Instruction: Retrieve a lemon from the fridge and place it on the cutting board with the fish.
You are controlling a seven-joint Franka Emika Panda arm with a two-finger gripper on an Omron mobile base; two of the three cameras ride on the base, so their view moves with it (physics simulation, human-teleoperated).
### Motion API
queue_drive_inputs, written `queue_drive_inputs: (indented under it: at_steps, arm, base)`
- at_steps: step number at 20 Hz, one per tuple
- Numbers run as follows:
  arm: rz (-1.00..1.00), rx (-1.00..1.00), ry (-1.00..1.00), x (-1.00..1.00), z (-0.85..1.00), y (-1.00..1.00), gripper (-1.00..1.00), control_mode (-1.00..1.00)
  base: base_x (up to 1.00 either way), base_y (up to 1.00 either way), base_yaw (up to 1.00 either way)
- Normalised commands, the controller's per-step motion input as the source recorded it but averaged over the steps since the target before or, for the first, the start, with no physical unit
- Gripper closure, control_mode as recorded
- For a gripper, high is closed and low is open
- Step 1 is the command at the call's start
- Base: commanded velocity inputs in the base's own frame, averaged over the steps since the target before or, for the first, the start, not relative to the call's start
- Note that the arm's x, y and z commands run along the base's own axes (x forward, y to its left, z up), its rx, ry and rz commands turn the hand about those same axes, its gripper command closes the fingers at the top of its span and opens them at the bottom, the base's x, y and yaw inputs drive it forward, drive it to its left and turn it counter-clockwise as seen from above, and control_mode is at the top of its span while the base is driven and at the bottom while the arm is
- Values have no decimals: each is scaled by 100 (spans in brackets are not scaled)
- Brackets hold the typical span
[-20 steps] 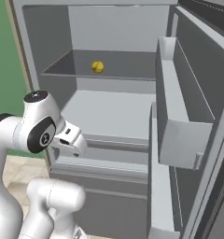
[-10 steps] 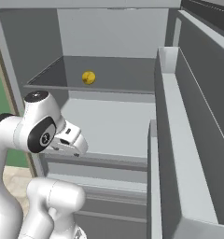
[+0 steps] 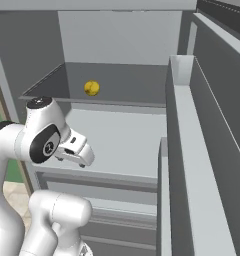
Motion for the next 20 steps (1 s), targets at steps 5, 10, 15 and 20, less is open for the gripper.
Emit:
queue_drive_inputs:
  at_steps: [5,10,15,20]
  arm:
    - [1,0,-2,0,0,0,-100,-100]
    - [8,0,-40,1,8,0,-100,-100]
    - [7,-11,-32,0,56,0,-100,-100]
    - [0,-19,-10,0,93,0,-100,-100]
  base:
    - [0,0,0]
    - [0,0,0]
    - [0,0,0]
    - [0,0,0]
